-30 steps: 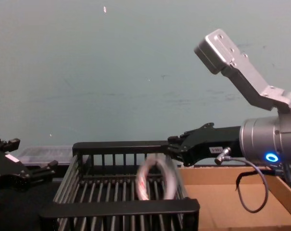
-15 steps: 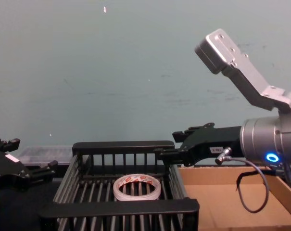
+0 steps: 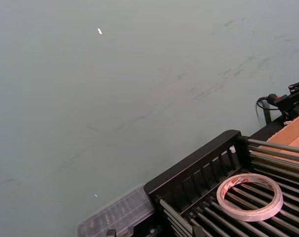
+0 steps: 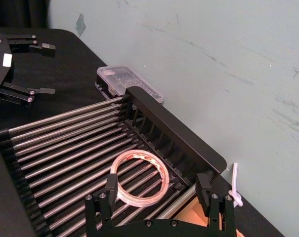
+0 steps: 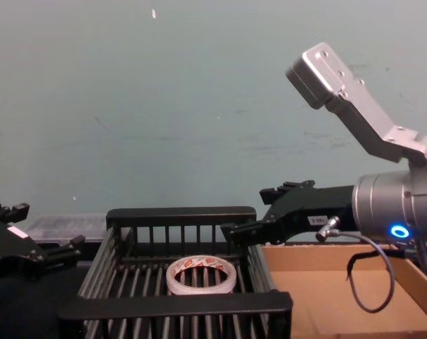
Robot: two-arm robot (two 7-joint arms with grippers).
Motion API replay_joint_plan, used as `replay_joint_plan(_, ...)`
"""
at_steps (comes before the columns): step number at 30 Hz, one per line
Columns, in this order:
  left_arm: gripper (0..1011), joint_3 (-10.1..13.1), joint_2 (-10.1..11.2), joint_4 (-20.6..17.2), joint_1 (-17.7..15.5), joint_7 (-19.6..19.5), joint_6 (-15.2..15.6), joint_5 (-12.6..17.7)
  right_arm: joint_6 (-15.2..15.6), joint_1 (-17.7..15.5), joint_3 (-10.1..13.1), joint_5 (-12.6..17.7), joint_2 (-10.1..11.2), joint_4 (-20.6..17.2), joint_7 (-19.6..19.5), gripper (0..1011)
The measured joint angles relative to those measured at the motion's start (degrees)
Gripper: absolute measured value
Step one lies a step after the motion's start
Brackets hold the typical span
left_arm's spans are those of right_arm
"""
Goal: Pick up the white tape and place it into the black box , Pick up the silver tape and place it into the brown box.
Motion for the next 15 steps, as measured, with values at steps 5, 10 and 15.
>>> replay_joint_plan(5, 1001, 0.0, 0.0, 0.0, 0.0, 0.0, 0.0, 0.0, 0.0, 0.0, 0.0, 0.0, 0.0, 0.0, 0.0, 1000)
replay_joint_plan(10, 1001, 0.0, 0.0, 0.0, 0.0, 0.0, 0.0, 0.0, 0.0, 0.0, 0.0, 0.0, 0.0, 0.0, 0.0, 1002)
replay_joint_plan(15, 1001, 0.0, 0.0, 0.0, 0.0, 0.0, 0.0, 0.0, 0.5, -0.5, 0.2, 0.3, 0.5, -1.2, 0.1, 1002)
